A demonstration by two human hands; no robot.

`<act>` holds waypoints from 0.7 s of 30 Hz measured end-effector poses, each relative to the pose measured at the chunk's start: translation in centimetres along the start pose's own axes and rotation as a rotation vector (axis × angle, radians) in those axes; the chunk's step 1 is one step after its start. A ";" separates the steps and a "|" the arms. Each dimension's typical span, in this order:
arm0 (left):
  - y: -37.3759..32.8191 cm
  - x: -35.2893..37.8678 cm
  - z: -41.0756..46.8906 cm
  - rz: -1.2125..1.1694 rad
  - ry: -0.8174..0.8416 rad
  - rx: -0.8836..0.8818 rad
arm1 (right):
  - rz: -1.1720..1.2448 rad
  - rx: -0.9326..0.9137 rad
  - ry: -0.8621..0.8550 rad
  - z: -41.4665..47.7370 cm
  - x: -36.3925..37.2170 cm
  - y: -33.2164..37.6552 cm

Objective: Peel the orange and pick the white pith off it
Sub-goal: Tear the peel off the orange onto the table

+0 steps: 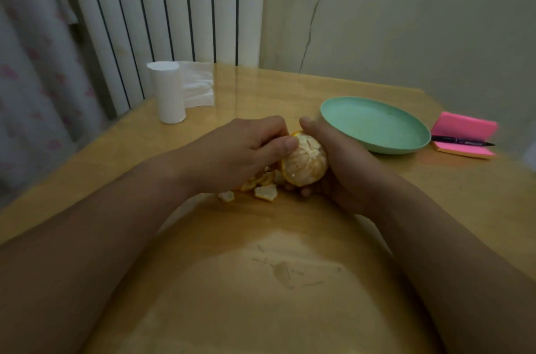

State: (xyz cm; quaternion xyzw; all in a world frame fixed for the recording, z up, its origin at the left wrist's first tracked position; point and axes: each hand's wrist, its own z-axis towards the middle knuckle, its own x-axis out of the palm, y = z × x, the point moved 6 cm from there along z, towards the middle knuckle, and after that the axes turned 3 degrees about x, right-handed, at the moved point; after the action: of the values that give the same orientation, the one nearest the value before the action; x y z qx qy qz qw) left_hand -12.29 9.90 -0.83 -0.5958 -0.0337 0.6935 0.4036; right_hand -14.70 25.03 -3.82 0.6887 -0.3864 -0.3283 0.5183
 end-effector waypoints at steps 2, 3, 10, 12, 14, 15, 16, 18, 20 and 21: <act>-0.1 0.2 0.1 0.060 -0.013 0.028 | -0.007 -0.003 -0.009 0.0 0.1 0.0; -0.2 0.2 0.2 0.094 -0.032 0.042 | 0.001 -0.005 -0.017 0.1 0.1 0.0; 0.0 0.9 0.8 0.124 -0.212 0.036 | 0.102 -0.029 -0.091 0.2 0.2 0.2; 0.3 0.8 0.7 0.005 -0.226 -0.004 | 0.100 -0.031 -0.104 0.2 0.1 0.2; 0.3 0.7 0.6 -0.090 -0.190 -0.021 | 0.118 -0.037 -0.101 0.1 -0.1 0.3; 0.2 0.7 0.6 -0.120 -0.164 -0.026 | 0.133 -0.041 -0.091 0.1 -0.2 0.4; 0.1 0.6 0.5 -0.127 -0.143 -0.026 | 0.145 -0.042 -0.079 0.0 -0.2 0.4; -0.1 0.6 0.4 -0.096 -0.117 -0.014 | 0.156 -0.032 -0.078 -0.2 -0.3 0.5; -0.4 0.7 0.5 -0.031 -0.088 0.007 | 0.184 -0.019 -0.091 -0.4 -0.3 0.4; -0.4 0.7 0.5 0.007 -0.077 0.018 | 0.211 -0.020 -0.088 -0.4 -0.2 0.4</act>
State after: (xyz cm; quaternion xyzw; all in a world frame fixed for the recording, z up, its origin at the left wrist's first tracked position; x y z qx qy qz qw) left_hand -12.49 10.79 -1.02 -0.5651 -0.0407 0.7176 0.4051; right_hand -14.56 25.36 -3.37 0.6239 -0.4760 -0.3056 0.5393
